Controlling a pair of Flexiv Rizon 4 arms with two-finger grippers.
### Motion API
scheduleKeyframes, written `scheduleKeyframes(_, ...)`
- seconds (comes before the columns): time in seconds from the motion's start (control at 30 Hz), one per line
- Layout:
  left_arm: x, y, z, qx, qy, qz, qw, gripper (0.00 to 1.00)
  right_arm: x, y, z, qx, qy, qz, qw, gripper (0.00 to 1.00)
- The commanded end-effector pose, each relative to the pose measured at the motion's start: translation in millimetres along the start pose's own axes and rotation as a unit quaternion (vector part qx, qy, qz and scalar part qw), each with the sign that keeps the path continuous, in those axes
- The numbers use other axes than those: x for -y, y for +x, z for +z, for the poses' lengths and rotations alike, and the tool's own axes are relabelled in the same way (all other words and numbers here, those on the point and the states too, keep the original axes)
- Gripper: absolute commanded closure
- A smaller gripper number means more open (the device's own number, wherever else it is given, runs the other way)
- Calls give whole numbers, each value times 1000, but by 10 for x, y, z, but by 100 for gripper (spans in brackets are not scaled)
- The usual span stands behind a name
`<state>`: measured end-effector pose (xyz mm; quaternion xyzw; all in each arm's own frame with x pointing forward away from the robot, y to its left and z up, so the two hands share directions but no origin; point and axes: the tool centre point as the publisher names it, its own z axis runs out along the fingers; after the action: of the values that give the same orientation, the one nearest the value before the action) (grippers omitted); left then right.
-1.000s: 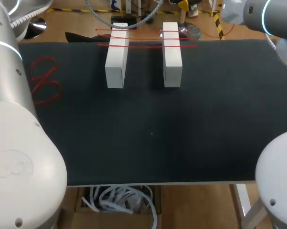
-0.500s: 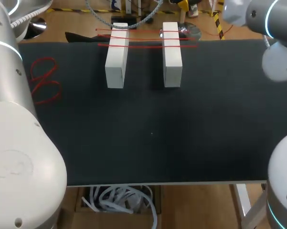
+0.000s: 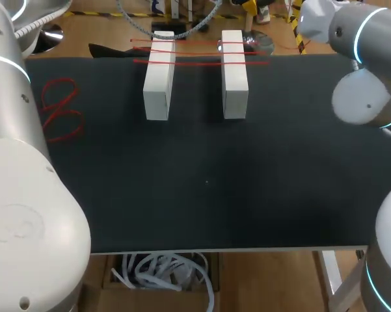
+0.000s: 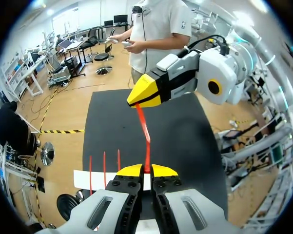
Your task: Grab the tape and strap the tape.
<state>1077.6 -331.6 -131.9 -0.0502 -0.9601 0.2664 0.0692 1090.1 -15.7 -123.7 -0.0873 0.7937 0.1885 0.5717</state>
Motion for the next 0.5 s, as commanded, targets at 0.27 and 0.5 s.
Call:
scheduleKeyframes(0.27,6,-8,-6,-1,-2,-1,1000,100,-99,88,31,18,121,16,992,100)
scheduleKeyframes(0.5,6,-8,-6,-1,-2,-1,1000,100,-102,49,24,38,141,21,989,100)
